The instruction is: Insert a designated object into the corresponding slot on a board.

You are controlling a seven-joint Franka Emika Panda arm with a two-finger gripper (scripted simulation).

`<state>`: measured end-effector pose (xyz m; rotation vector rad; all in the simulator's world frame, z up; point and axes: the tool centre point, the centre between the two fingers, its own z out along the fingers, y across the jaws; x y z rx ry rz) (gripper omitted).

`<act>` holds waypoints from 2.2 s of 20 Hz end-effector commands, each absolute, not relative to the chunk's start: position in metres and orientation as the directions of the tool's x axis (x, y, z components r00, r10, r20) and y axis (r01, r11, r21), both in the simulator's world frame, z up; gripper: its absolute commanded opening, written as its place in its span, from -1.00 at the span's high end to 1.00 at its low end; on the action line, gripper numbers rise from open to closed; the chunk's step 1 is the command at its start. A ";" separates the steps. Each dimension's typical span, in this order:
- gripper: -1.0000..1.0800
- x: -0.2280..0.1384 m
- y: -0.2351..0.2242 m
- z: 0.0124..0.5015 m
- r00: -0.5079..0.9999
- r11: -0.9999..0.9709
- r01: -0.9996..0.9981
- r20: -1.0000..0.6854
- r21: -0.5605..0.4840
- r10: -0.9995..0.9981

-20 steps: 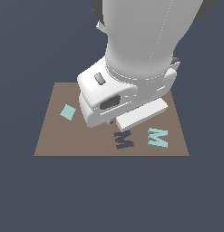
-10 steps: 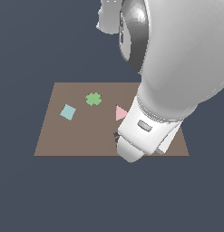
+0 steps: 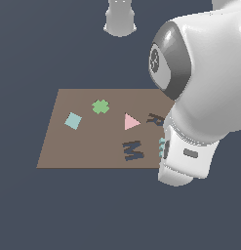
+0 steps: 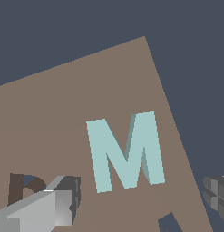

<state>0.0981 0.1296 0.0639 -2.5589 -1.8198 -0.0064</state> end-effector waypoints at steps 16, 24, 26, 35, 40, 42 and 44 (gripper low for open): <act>-0.92 0.096 0.150 0.044 0.184 -0.184 0.983 0.000 0.000 0.983; 1.00 0.095 0.150 0.030 0.180 -0.180 0.984 0.000 0.000 0.984; 1.00 0.095 0.150 0.030 0.180 -0.180 0.984 0.000 0.000 0.984; 1.00 0.096 0.150 0.033 0.180 -0.180 0.984 0.000 0.000 0.984; 1.00 0.095 0.149 0.033 0.178 -0.178 0.984 0.000 -0.001 0.984; 1.00 0.095 0.147 0.033 0.172 -0.172 0.985 0.000 -0.001 0.985; 1.00 0.094 0.144 0.033 0.161 -0.161 0.987 0.000 -0.001 0.987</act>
